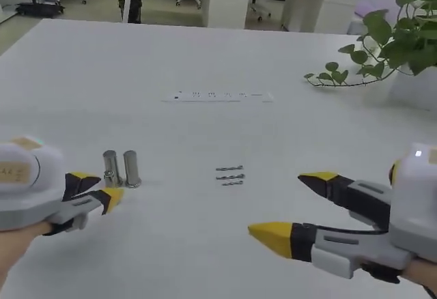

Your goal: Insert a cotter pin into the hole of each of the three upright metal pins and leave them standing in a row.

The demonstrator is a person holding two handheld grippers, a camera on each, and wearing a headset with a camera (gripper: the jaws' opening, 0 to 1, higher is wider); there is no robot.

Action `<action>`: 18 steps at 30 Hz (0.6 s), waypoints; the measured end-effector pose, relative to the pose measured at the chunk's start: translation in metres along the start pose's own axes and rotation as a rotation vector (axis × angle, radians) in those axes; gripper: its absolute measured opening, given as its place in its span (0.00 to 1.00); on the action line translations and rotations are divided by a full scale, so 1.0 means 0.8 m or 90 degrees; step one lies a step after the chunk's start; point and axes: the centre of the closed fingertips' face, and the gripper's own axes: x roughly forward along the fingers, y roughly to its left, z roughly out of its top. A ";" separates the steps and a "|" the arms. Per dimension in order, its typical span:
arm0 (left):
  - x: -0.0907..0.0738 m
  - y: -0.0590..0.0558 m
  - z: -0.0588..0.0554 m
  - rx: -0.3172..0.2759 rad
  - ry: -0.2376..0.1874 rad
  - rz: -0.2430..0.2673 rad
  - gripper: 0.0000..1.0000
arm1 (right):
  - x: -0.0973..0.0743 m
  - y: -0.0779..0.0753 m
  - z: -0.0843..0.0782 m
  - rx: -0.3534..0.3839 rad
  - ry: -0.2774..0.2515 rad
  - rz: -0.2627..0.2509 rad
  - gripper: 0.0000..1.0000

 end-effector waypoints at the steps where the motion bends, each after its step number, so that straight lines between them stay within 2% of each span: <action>1: 0.001 -0.001 -0.001 0.003 0.001 -0.002 0.23 | 0.000 0.000 0.000 0.000 0.000 0.000 0.73; 14: 0.013 -0.003 -0.002 0.014 0.000 -0.010 0.08 | 0.003 0.000 -0.006 0.004 0.008 0.001 0.73; 18: 0.013 -0.002 -0.001 -0.013 -0.005 0.000 0.08 | 0.004 0.000 -0.008 0.003 0.011 0.001 0.72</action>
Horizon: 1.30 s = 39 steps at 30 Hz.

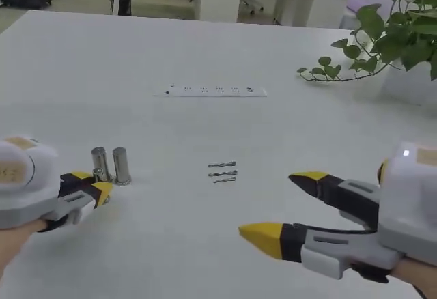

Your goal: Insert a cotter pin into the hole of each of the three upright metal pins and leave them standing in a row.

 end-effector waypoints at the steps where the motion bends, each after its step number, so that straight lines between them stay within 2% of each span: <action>1: 0.000 0.000 0.000 -0.007 -0.001 0.003 0.07 | 0.000 0.000 0.000 -0.002 0.001 0.000 0.72; 5: 0.000 -0.001 0.000 -0.013 -0.002 0.023 0.07 | 0.002 0.002 0.000 -0.003 0.000 0.002 0.72; 9: -0.001 -0.002 0.000 -0.035 0.000 0.048 0.07 | 0.004 0.003 0.000 -0.005 0.000 0.004 0.72; 19: -0.007 -0.023 -0.004 -0.075 0.008 0.079 0.07 | 0.005 0.009 0.000 -0.004 -0.001 0.010 0.72; 32: -0.006 -0.055 0.005 -0.087 0.003 0.084 0.07 | 0.003 0.014 0.000 -0.011 -0.002 0.017 0.71; 34: -0.003 -0.056 0.006 -0.088 0.003 0.083 0.07 | 0.003 0.014 0.000 -0.011 -0.001 0.017 0.71; 39: -0.001 -0.074 0.006 -0.084 0.005 0.078 0.07 | 0.001 0.013 -0.001 -0.006 0.000 0.017 0.69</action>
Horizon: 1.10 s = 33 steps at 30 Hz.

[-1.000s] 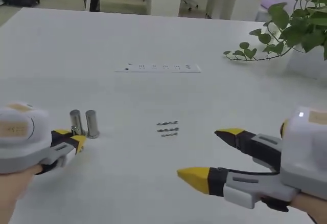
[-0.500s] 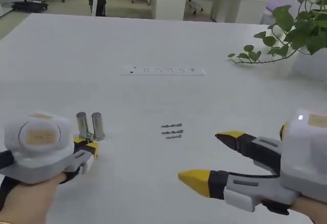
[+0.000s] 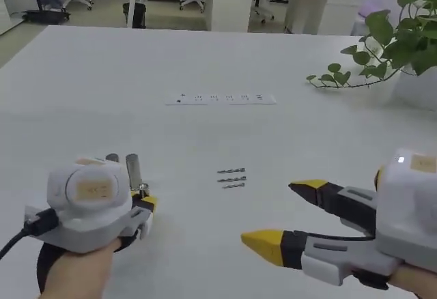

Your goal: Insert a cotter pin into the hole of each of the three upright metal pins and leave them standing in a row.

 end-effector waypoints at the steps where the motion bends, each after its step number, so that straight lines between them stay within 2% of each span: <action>1: 0.000 -0.002 0.000 0.001 0.000 -0.001 0.07 | 0.000 0.000 0.000 0.000 -0.001 0.000 0.68; 11: -0.001 -0.009 -0.006 -0.006 0.005 0.014 0.07 | -0.004 0.001 0.001 0.001 -0.008 0.005 0.60; 28: -0.002 -0.010 -0.008 0.004 0.000 0.041 0.08 | -0.004 0.001 -0.004 0.000 0.002 0.006 0.59; 33: 0.000 -0.009 -0.009 0.005 0.003 0.043 0.16 | -0.003 -0.001 -0.005 0.001 0.003 0.005 0.59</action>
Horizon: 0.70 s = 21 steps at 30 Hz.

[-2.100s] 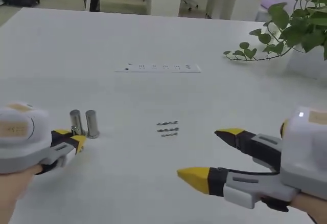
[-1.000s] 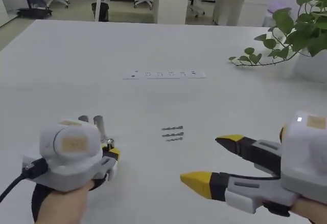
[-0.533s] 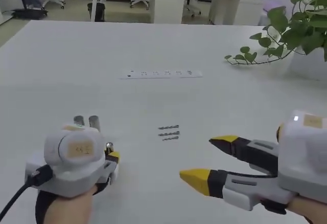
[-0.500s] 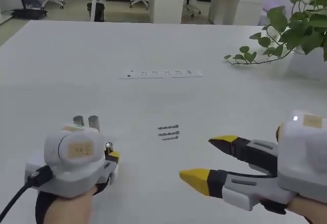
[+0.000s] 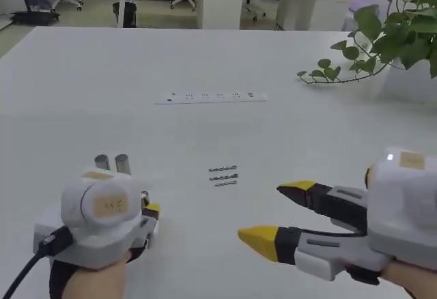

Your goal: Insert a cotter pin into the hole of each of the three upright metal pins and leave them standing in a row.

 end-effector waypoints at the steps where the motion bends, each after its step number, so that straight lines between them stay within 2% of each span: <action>1: 0.000 0.000 -0.001 -0.001 0.001 -0.001 0.17 | 0.000 0.000 0.000 0.001 0.001 0.000 0.59; 8: -0.003 -0.001 -0.001 0.004 0.000 -0.007 0.25 | 0.005 -0.006 0.003 0.005 0.007 0.002 0.53; 14: -0.010 -0.001 0.010 0.003 -0.023 -0.028 0.35 | 0.011 -0.008 0.009 -0.003 0.008 0.011 0.51; 16: -0.011 -0.002 0.009 0.002 -0.019 -0.034 0.38 | 0.014 -0.009 0.008 -0.009 0.012 0.016 0.50; 21: -0.021 -0.006 0.014 0.011 -0.027 -0.061 0.44 | 0.022 -0.013 0.008 -0.021 0.024 0.027 0.48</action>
